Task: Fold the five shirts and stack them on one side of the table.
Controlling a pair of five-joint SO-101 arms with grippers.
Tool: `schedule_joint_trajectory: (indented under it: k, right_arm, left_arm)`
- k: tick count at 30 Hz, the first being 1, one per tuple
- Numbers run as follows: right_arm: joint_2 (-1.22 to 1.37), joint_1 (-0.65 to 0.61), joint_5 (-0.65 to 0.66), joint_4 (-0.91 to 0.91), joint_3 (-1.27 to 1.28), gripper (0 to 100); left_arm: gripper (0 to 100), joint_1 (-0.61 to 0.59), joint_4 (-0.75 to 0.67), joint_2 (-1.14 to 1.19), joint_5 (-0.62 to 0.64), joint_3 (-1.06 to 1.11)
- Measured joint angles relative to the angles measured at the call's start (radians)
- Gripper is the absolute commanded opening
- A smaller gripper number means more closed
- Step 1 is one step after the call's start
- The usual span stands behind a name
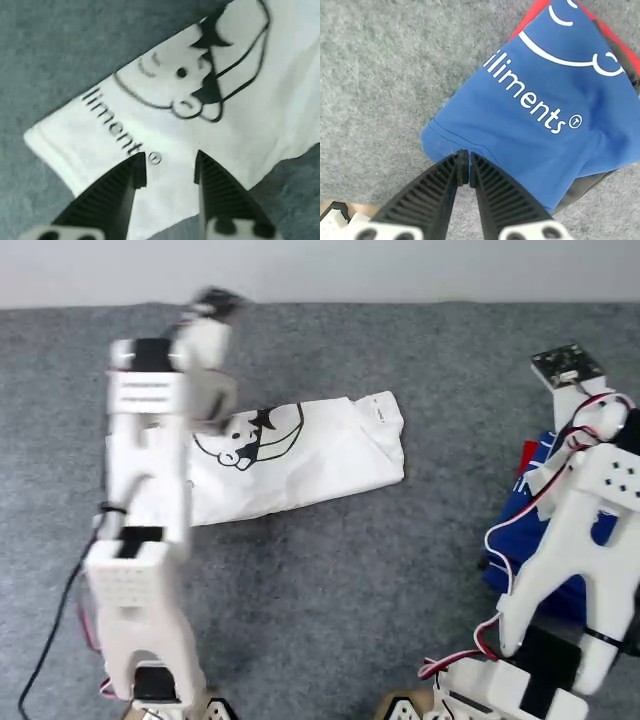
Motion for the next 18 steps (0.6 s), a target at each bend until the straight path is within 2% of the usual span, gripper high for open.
schedule_joint_trajectory:
  k: [6,9,13,18]
  right_arm:
    - [0.000,0.000,-0.002,0.000,0.000,1.2]
    - [0.000,0.000,-0.002,0.000,0.000,1.2]
    - [0.000,0.000,-0.002,0.000,0.000,1.2]
    - [0.000,0.000,-0.002,0.000,0.000,1.2]
  left_arm:
    - [24,-0.236,-0.003,-0.043,-0.006,0.192]
    - [24,-0.328,-0.074,-0.043,-0.035,0.262]
    - [24,-0.377,-0.160,-0.043,-0.063,0.338]
    - [26,-0.382,-0.262,-0.037,-0.069,0.381]
